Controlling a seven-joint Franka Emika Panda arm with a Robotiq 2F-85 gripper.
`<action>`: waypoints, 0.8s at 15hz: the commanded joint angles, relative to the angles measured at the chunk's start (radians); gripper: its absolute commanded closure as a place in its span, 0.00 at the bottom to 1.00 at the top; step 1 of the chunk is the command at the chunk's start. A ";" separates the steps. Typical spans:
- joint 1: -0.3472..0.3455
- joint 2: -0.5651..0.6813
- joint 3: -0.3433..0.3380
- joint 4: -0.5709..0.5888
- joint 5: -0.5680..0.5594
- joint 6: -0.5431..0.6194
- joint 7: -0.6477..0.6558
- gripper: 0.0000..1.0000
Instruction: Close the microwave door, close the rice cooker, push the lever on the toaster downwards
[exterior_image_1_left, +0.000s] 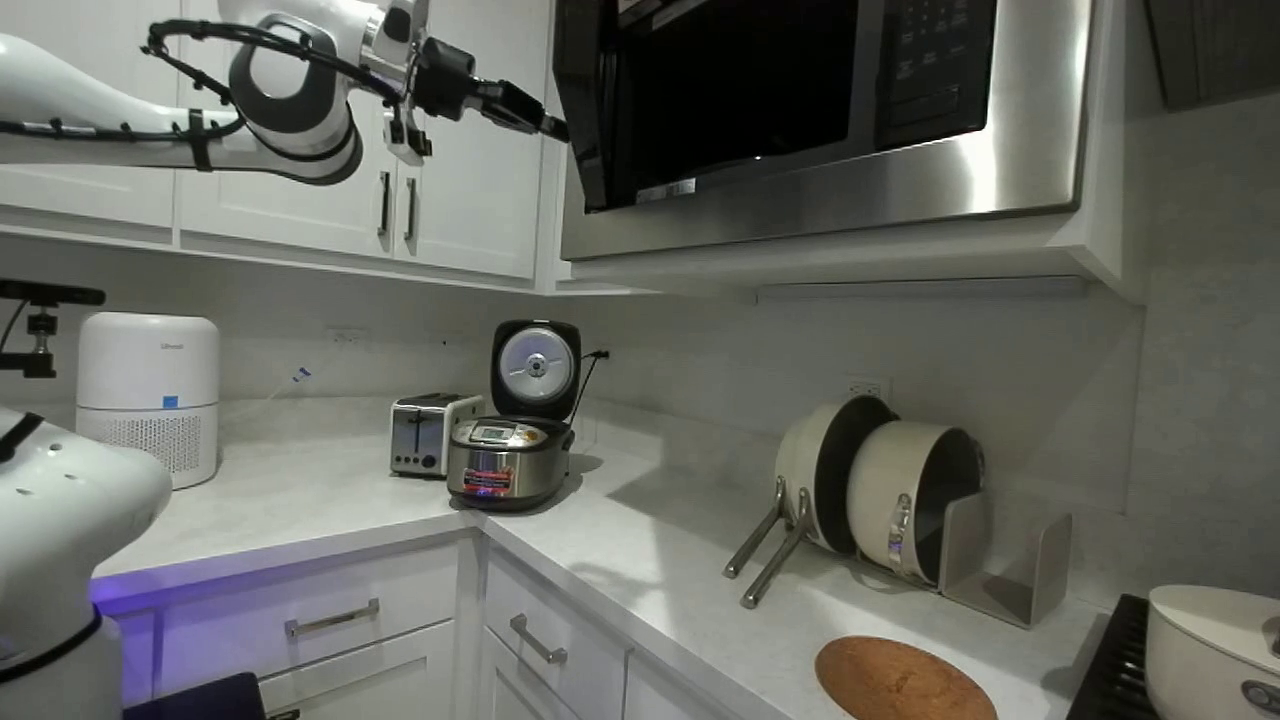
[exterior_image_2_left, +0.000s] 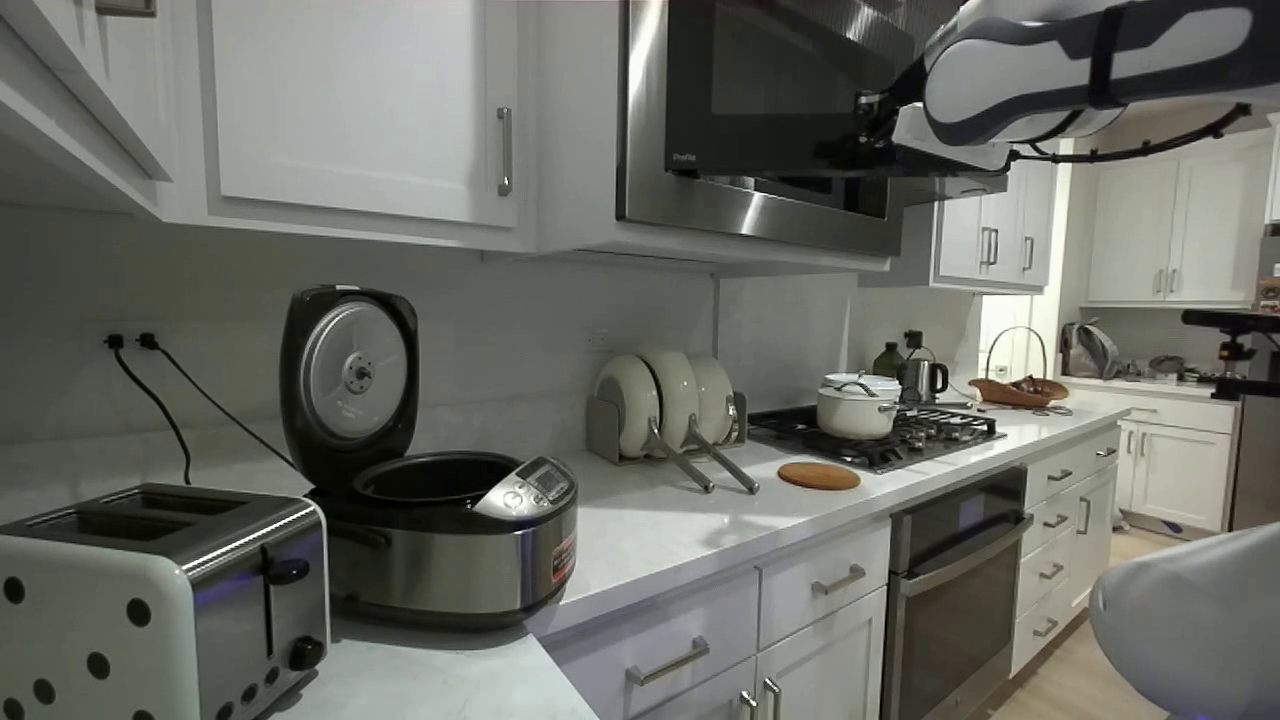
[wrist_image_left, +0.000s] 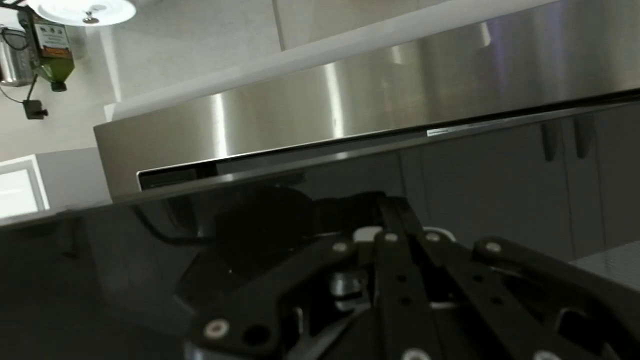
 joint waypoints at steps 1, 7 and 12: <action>-0.053 0.064 0.017 0.047 -0.027 0.043 0.061 1.00; -0.063 0.142 0.020 0.074 -0.020 0.124 0.072 1.00; -0.051 0.217 -0.001 0.122 -0.008 0.146 0.066 1.00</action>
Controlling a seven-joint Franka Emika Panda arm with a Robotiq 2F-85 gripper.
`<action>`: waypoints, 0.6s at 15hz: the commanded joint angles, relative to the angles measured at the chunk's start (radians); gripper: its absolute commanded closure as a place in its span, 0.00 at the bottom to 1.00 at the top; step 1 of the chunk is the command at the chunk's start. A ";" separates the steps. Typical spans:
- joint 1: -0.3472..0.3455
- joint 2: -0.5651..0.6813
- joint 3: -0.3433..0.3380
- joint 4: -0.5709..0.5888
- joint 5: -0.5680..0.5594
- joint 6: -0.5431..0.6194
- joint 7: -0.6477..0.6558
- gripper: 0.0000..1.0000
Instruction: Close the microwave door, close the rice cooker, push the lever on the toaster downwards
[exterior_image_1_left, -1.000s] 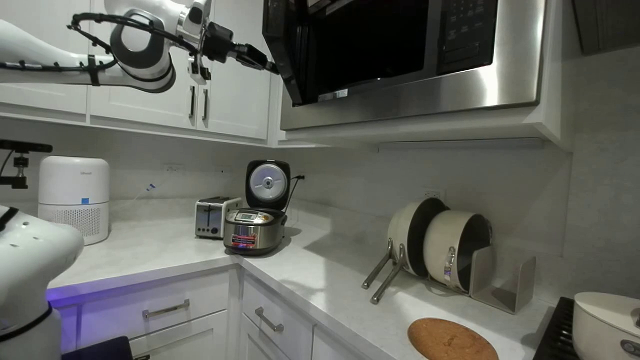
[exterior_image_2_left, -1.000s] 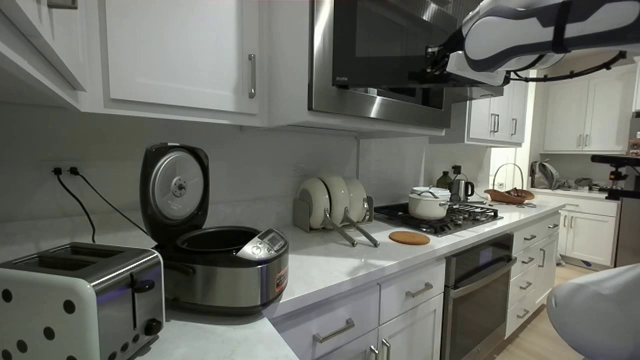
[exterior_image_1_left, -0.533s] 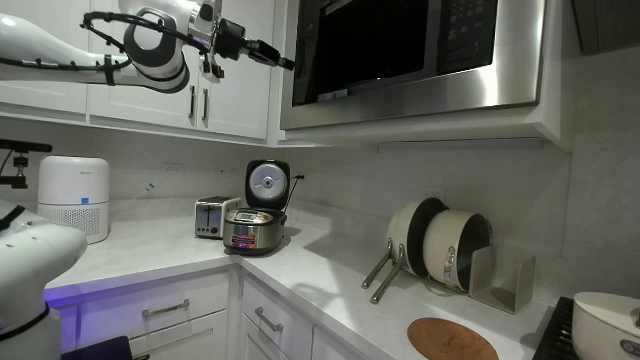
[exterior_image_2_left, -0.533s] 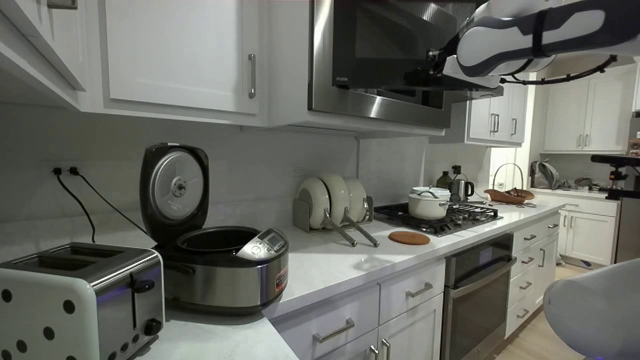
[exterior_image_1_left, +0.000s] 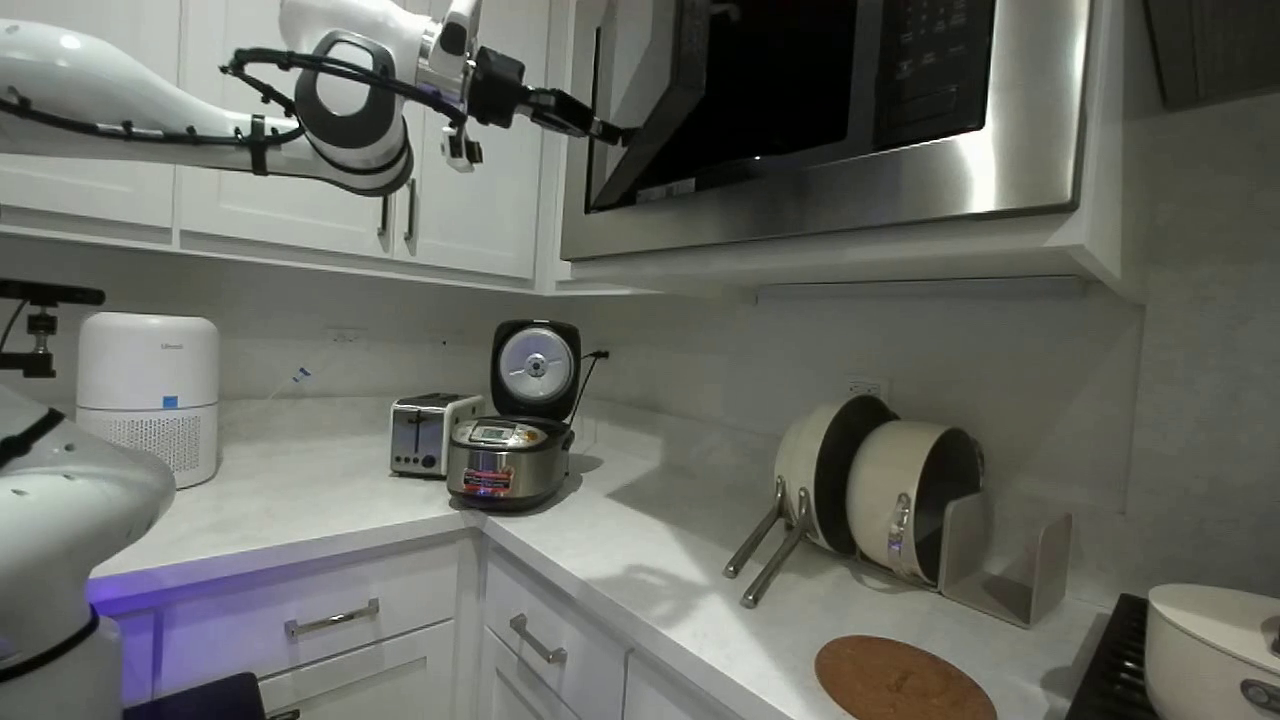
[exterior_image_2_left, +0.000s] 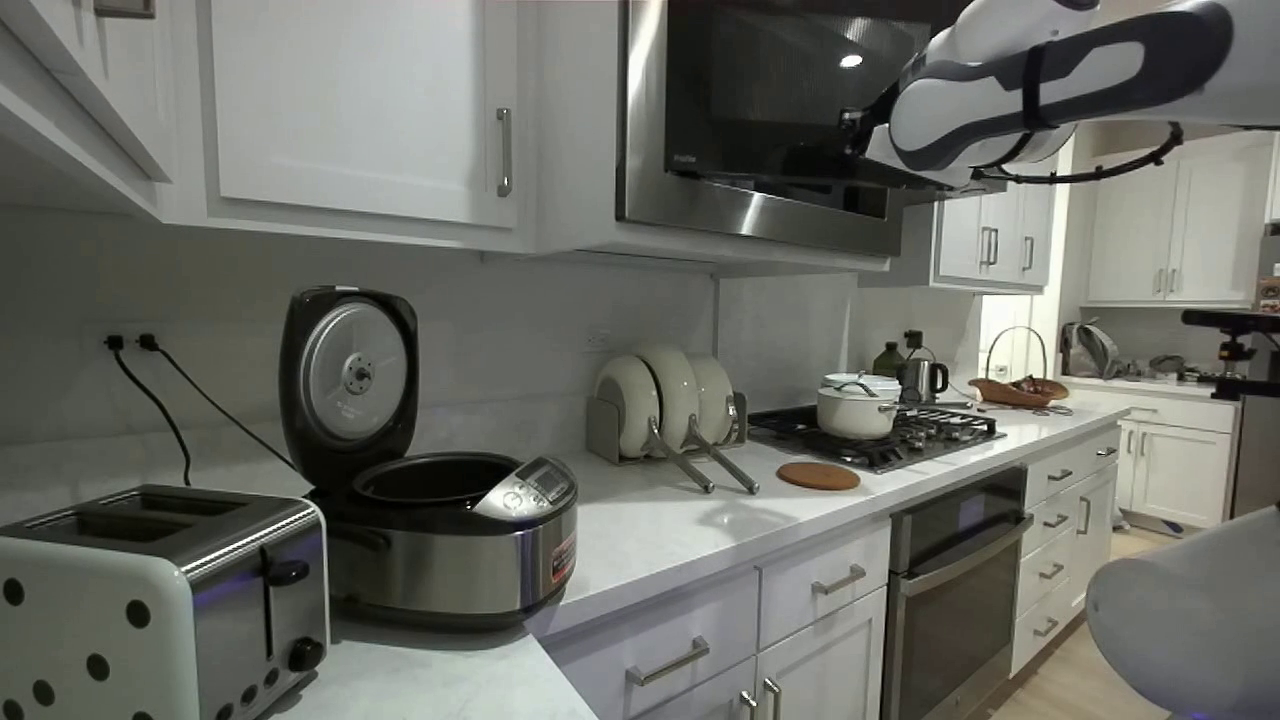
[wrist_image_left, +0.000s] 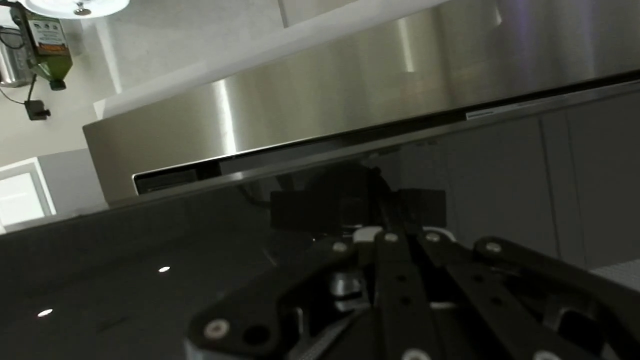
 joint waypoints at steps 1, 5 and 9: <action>-0.023 0.078 -0.001 0.074 -0.011 0.022 0.036 1.00; -0.013 0.123 -0.031 0.116 -0.009 0.032 0.026 1.00; 0.065 0.175 -0.085 0.151 0.015 0.074 -0.017 1.00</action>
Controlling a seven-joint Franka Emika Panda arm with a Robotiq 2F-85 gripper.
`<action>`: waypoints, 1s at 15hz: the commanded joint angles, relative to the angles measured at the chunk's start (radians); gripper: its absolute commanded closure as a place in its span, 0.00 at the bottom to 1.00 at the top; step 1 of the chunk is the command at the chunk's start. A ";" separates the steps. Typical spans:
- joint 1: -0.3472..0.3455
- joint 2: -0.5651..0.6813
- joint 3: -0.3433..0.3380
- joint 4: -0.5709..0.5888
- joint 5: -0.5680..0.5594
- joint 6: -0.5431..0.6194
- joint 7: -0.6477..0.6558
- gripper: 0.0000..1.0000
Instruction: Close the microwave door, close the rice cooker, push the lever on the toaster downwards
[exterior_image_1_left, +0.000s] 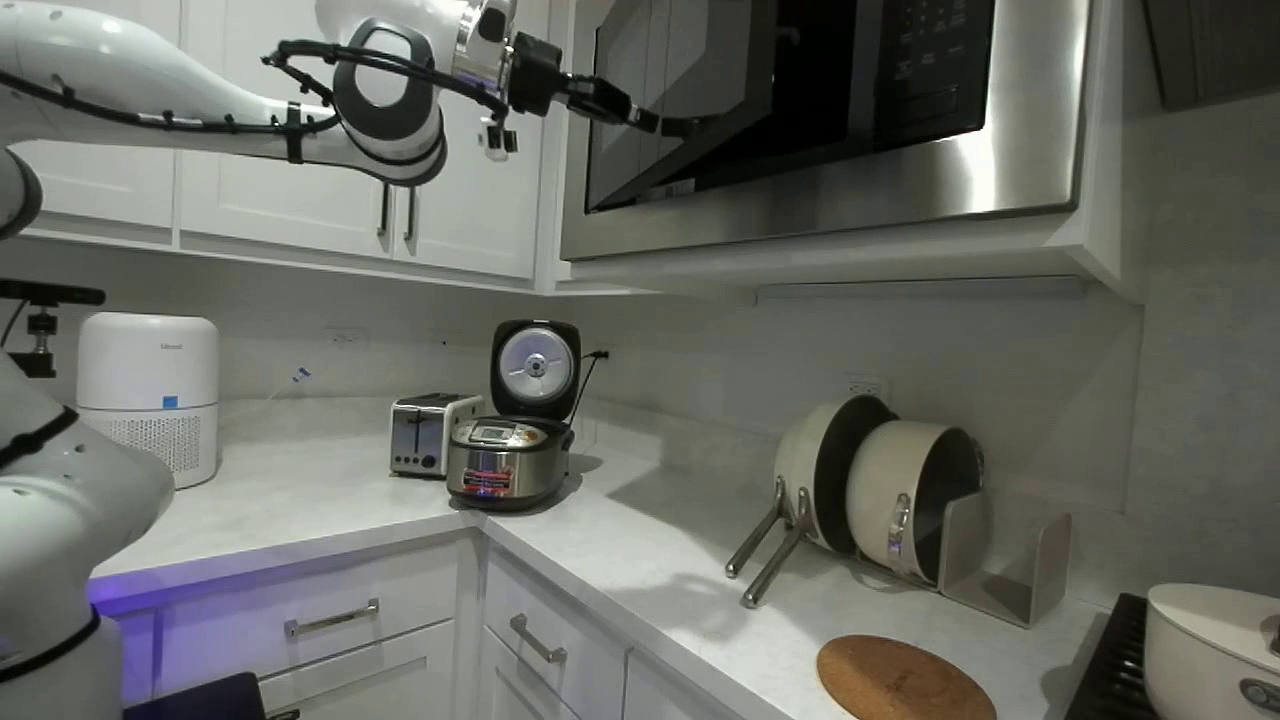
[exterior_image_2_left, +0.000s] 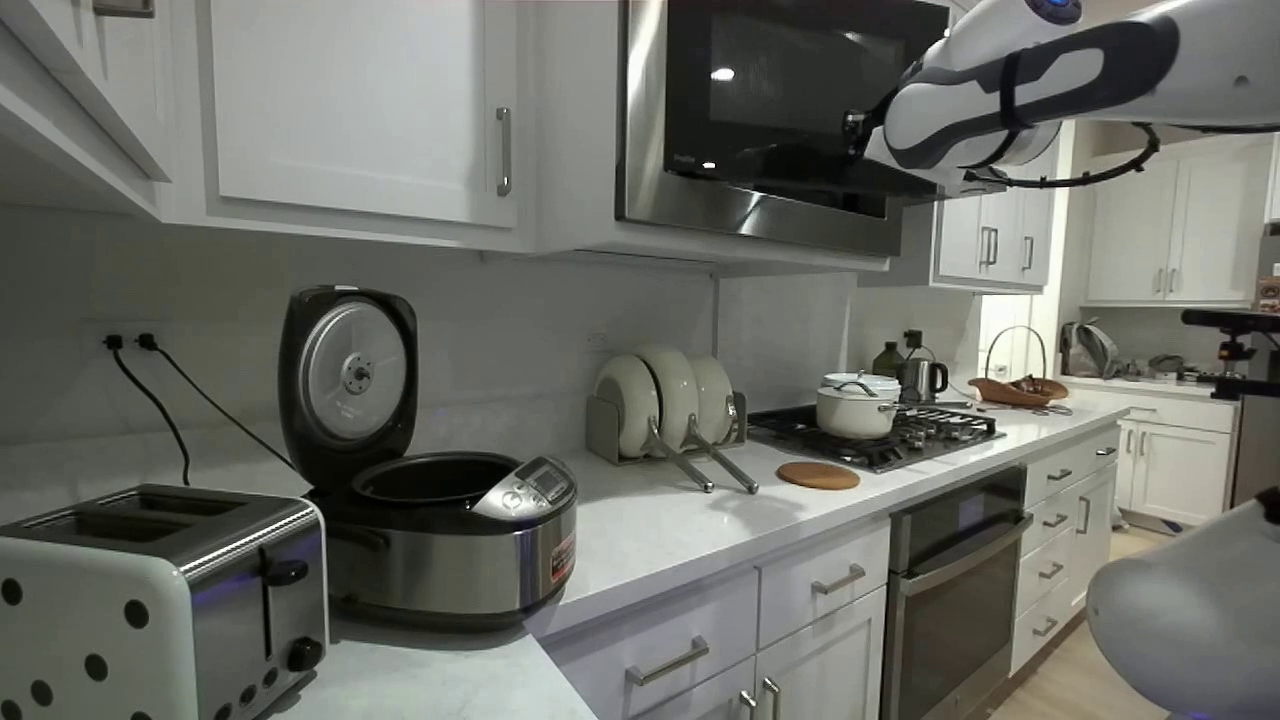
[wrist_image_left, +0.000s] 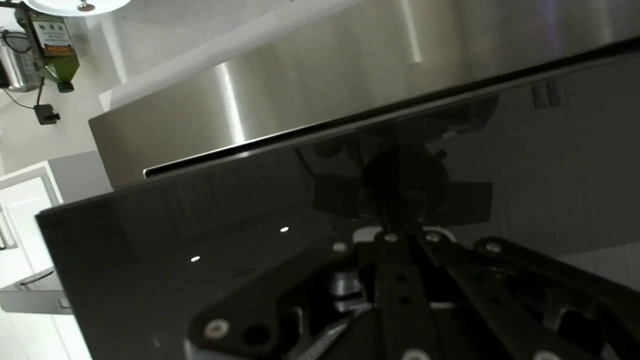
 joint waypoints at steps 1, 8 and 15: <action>0.079 0.070 -0.046 0.057 0.023 0.067 -0.028 1.00; 0.331 0.158 -0.177 0.099 0.115 0.119 -0.173 1.00; 0.397 0.208 -0.234 0.143 0.144 0.160 -0.241 1.00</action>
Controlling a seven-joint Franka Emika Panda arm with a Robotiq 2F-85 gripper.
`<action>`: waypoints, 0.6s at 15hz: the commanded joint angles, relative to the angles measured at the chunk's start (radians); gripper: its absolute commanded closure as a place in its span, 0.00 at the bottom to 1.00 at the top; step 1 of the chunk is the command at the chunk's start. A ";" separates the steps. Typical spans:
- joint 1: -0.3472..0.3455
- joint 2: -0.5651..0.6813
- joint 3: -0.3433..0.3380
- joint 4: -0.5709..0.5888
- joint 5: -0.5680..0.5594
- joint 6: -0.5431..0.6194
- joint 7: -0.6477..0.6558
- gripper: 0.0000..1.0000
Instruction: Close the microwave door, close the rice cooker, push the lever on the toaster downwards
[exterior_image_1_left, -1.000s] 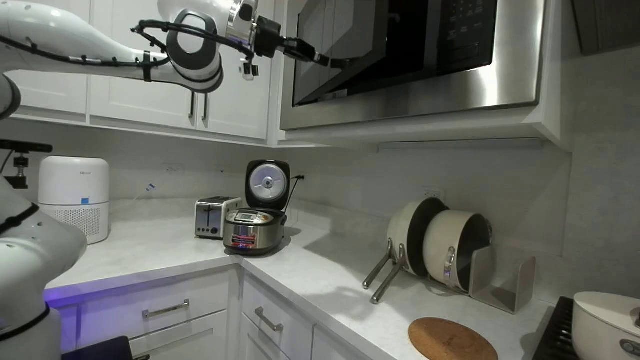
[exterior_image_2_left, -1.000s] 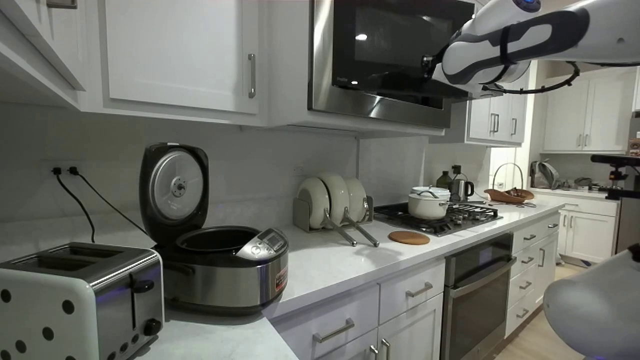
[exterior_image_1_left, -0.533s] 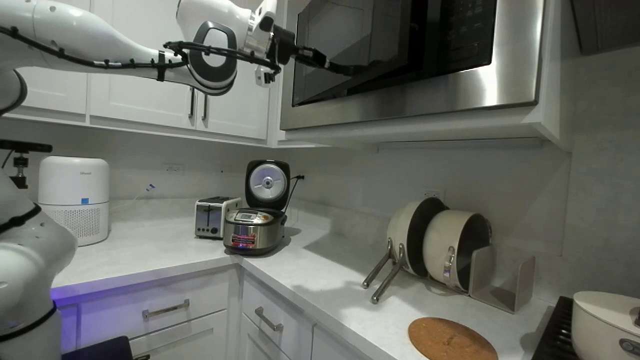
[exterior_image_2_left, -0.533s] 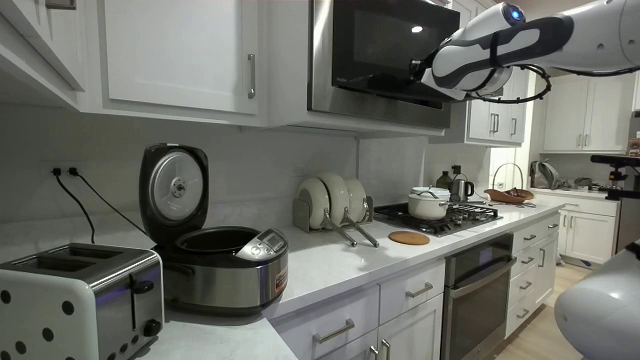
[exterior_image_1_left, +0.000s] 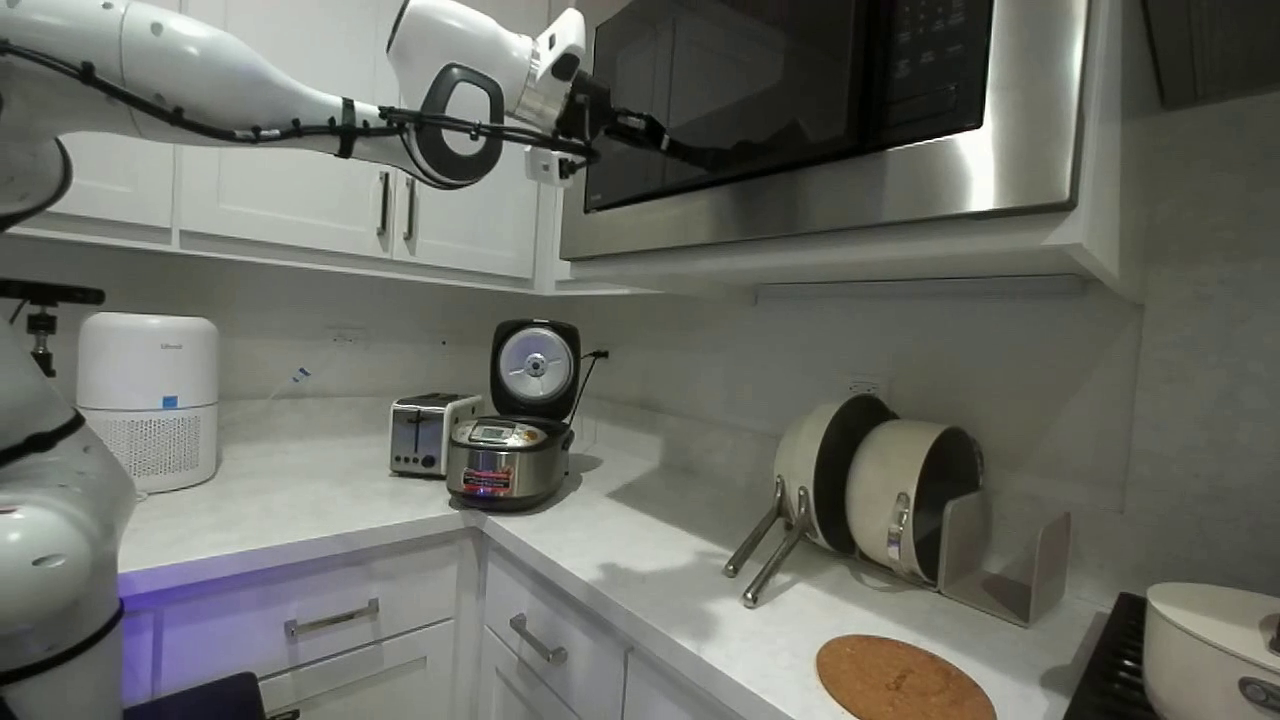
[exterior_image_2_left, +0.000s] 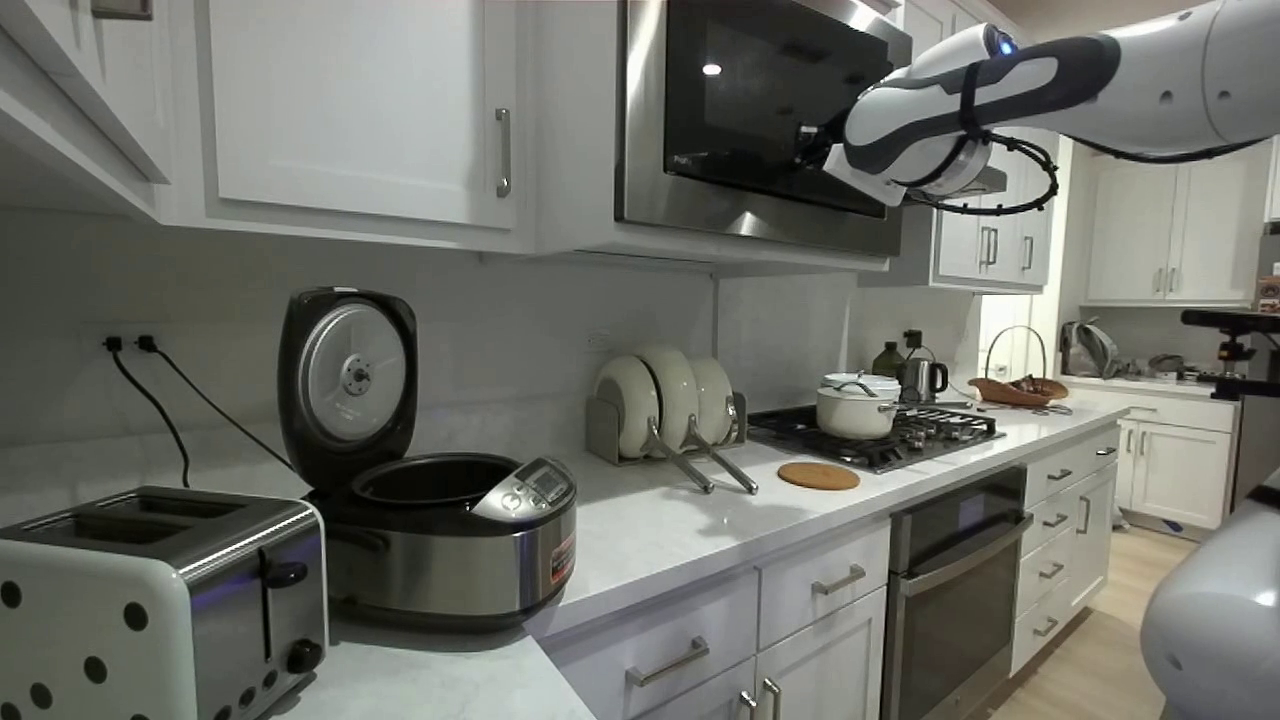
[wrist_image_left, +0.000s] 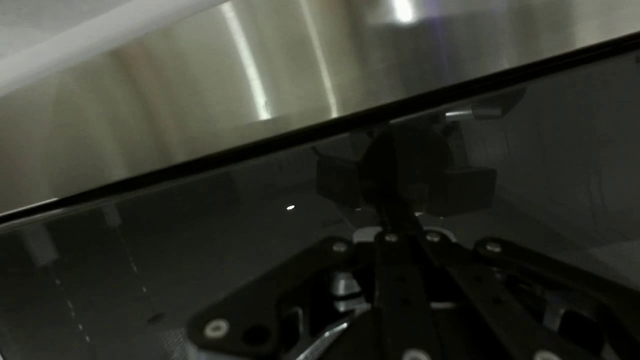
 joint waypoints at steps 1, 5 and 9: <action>-0.004 0.042 -0.011 0.047 0.012 0.040 -0.037 1.00; -0.015 0.081 -0.027 0.082 0.015 0.039 -0.039 1.00; -0.031 0.137 -0.036 0.124 0.016 0.041 -0.028 1.00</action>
